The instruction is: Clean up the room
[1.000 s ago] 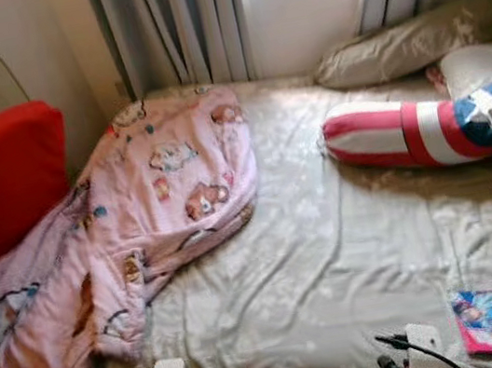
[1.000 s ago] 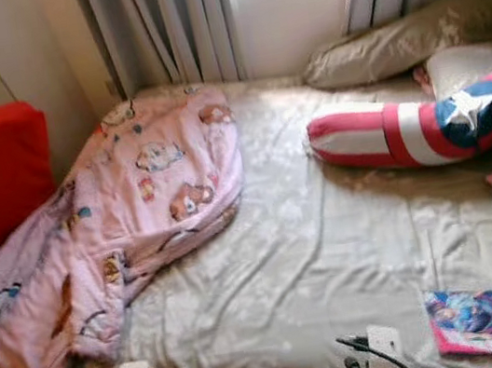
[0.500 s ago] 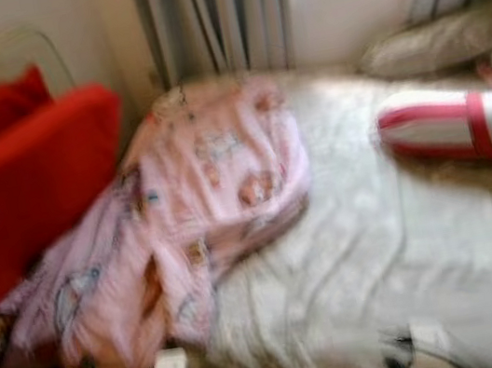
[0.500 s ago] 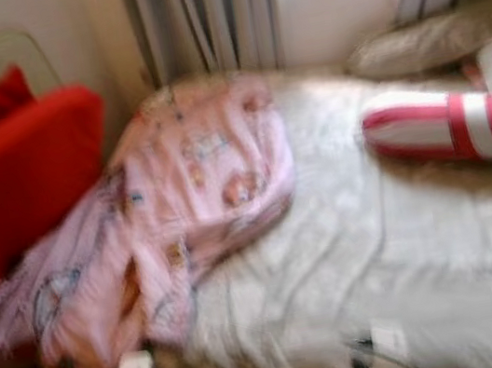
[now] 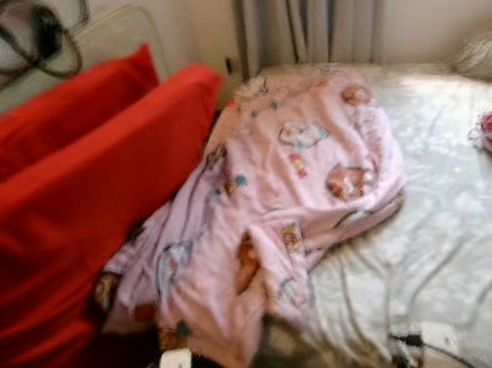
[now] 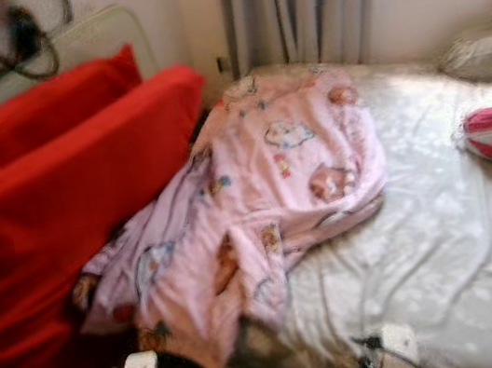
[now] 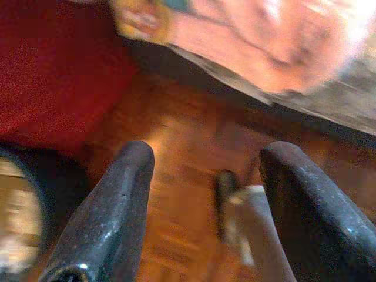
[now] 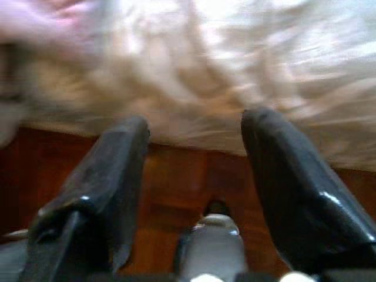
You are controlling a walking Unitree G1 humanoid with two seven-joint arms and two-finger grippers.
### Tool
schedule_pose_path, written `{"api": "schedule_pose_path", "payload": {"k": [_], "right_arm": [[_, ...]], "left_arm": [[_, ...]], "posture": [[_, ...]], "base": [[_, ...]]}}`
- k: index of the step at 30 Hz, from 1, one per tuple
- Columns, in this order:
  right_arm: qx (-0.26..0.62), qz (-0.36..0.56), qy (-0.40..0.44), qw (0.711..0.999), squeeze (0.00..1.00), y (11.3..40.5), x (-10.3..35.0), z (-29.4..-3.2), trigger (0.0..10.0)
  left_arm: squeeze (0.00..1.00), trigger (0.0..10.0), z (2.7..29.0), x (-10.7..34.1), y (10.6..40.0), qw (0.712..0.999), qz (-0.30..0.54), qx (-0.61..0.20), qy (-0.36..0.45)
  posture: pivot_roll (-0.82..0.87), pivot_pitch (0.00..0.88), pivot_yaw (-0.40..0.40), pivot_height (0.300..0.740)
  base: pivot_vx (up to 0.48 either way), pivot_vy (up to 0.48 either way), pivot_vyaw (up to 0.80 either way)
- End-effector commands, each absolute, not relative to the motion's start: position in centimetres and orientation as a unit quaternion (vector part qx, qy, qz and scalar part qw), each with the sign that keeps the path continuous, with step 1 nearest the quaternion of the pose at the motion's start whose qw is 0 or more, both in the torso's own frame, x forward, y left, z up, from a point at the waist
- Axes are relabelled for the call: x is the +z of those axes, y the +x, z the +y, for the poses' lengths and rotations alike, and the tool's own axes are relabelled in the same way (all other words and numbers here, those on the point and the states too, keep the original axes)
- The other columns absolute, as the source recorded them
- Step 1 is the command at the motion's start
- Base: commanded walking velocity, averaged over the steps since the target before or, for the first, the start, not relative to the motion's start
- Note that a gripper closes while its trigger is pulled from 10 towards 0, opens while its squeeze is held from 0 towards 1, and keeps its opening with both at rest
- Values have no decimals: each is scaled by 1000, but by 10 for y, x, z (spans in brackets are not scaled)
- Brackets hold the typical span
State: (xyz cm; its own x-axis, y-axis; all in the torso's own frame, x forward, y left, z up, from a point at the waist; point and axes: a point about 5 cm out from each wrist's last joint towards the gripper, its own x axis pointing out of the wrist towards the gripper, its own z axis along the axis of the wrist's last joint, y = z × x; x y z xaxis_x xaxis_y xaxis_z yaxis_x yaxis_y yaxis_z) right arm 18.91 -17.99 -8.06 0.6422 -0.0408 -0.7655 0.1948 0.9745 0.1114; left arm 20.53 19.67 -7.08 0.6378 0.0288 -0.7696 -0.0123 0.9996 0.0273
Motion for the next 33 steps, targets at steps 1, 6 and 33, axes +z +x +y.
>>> {"api": "schedule_pose_path", "payload": {"k": [1, 6, 33], "right_arm": [[-80, 420, 83, 900, 0, 185, -81, -192, 10000], [-76, 420, 74, 901, 0, 186, -81, -191, 10000], [-82, 409, 82, 905, 0, 189, -79, -192, 10000]], "left_arm": [[0, 10000, 189, -71, 207, 905, 426, 4, 5], [0, 10000, 189, -71, 207, 906, 424, 2, 7], [0, 10000, 199, -76, 193, 904, 427, 4, 17]], "posture": [[26, 0, 26, 740], [27, 0, 26, 740], [37, 0, 20, 740]], "base": [[0, 480, 0], [0, 96, 0], [0, -269, 228]]}}
